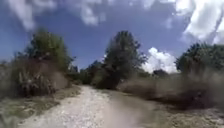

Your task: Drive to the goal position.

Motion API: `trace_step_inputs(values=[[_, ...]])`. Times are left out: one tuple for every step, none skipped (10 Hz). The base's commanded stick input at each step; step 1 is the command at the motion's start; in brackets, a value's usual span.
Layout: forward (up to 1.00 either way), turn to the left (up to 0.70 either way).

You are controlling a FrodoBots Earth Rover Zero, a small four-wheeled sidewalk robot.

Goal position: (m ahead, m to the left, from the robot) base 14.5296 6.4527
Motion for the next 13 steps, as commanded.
trace_step_inputs(values=[[1.0, 0.4], [1.0, 0.4], [1.0, 0.4], [1.0, 0.4], [1.0, 0.4], [1.0, 0.4], [1.0, 0.36], [1.0, 0.14], [1.0, 0.0], [1.0, 0.0], [1.0, 0.0], [1.0, 0.0], [1.0, 0.23]])
